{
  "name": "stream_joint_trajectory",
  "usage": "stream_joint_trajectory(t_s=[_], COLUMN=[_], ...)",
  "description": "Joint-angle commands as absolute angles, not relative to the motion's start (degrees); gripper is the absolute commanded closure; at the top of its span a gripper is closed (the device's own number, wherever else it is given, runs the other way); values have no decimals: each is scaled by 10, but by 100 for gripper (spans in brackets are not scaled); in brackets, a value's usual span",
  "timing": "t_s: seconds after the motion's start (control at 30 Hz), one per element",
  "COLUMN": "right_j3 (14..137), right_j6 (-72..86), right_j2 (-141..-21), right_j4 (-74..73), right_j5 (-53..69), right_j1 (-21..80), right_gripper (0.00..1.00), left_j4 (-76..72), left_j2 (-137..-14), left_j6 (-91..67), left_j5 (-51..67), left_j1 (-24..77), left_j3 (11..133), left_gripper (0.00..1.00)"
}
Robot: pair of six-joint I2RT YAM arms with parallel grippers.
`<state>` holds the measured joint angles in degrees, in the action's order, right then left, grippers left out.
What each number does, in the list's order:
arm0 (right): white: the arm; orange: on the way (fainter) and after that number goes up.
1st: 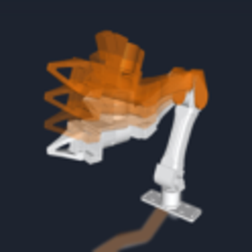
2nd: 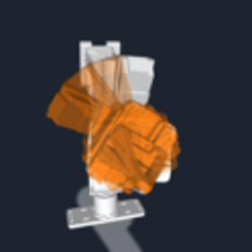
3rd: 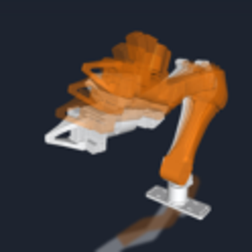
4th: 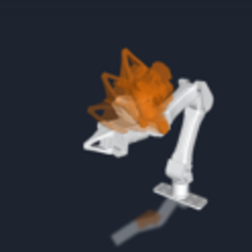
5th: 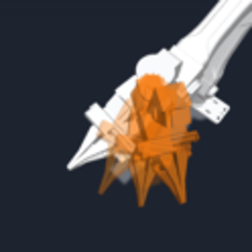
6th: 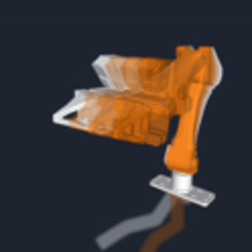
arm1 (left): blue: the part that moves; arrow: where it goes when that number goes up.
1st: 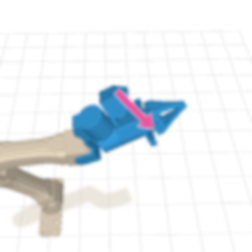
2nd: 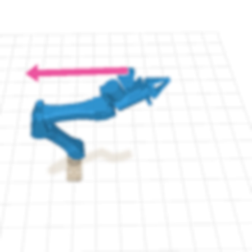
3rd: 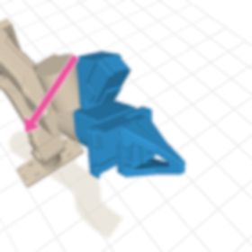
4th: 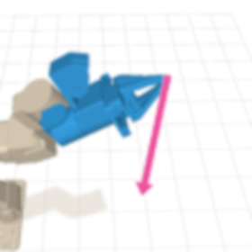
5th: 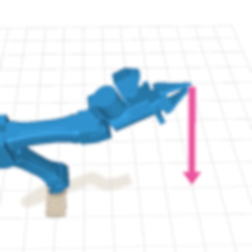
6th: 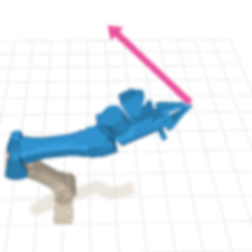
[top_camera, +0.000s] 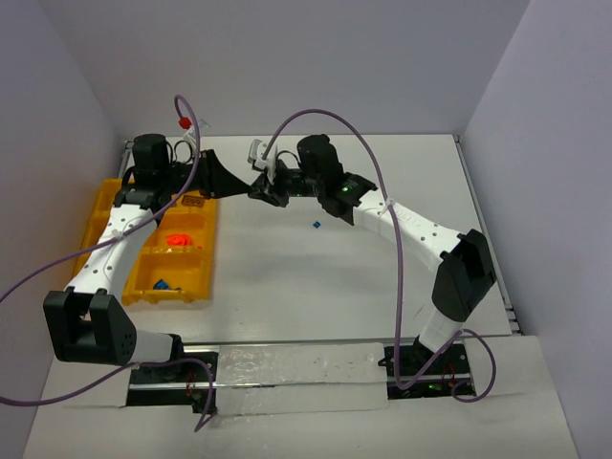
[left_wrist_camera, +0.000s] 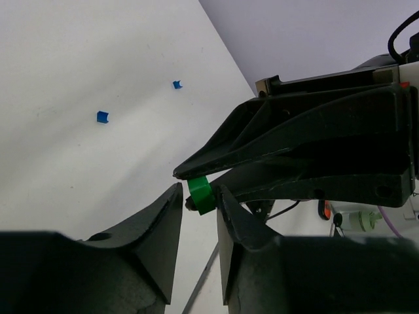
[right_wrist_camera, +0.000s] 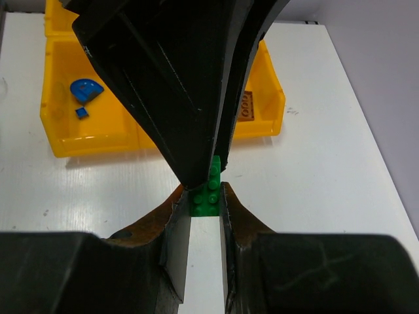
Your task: Sort the legos into containers by color
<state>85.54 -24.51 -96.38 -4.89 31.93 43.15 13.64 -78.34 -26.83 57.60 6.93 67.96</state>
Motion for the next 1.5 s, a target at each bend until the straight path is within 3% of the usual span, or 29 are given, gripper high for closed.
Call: stream_joint_trajectory(t_s=[0.0,0.17,0.23,0.37,0.4,0.5,0.7,0.77,0.93,1.23,1.47], right_j3=[882,877,888,892,885,860,849,853,861,867,902], right_j6=[-272,-279,-275,-270,-270,-260,-212,-199,-165,-137,-149], right_j2=[-955,-951,-957,-961,-959,-948,-950,-954,-967,-983,-1005], right_j4=[-37,-34,-47,-58,-54,-37,-58,-67,-101,-158,-216], right_j5=[314,310,306,293,292,292,301,302,307,325,344], right_j1=[445,450,450,450,449,445,400,385,333,250,208], right_gripper=[100,99,76,34,25,13,7,6,6,6,6], left_j4=[139,134,139,164,175,238,404,439,512,473,431], left_j2=[-786,-791,-785,-762,-756,-747,-719,-722,-755,-790,-813], left_j6=[-262,-266,-260,-235,-227,-166,-11,37,87,98,79], left_j5=[581,584,587,575,567,526,387,294,204,-16,-48], left_j1=[74,74,70,45,29,-37,-177,-193,-246,-260,-261], left_j3=[708,712,712,707,707,718,746,767,794,788,759], left_gripper=[70,91,100,100,100,100,100,100,100,100,100])
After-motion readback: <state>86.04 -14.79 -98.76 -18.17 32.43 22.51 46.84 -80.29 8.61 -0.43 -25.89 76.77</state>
